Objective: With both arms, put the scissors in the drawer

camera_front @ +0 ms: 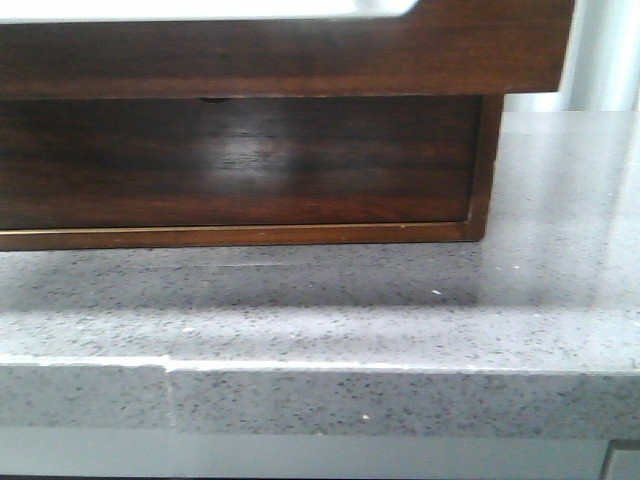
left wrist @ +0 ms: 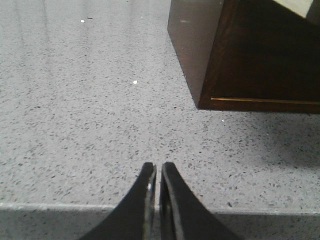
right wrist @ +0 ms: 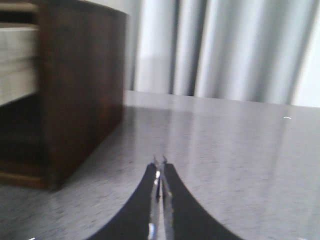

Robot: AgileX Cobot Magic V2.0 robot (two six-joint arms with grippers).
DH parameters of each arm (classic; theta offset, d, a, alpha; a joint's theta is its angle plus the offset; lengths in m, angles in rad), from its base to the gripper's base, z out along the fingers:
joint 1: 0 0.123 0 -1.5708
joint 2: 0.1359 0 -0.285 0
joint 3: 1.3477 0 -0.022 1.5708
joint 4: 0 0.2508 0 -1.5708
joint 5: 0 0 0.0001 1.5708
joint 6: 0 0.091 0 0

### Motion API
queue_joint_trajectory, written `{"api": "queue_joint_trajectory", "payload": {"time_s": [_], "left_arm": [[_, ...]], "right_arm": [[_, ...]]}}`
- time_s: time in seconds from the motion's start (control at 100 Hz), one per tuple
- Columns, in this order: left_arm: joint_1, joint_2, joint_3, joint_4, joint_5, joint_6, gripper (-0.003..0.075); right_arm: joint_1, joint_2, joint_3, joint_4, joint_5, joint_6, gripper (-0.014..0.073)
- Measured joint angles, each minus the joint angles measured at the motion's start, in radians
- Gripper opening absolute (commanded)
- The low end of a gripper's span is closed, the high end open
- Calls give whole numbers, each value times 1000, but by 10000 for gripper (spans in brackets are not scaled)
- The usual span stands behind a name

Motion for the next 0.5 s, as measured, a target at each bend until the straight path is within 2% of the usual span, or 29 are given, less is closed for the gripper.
{"api": "queue_joint_trajectory", "payload": {"time_s": [0.29, 0.5], "left_arm": [[0, 0, 0, 0, 2, 0, -20], [0, 0, 0, 0, 2, 0, -20]], "right_arm": [[-31, -94, 0, 7, 316, 0, -38], [-31, -94, 0, 10, 403, 0, -38]]}}
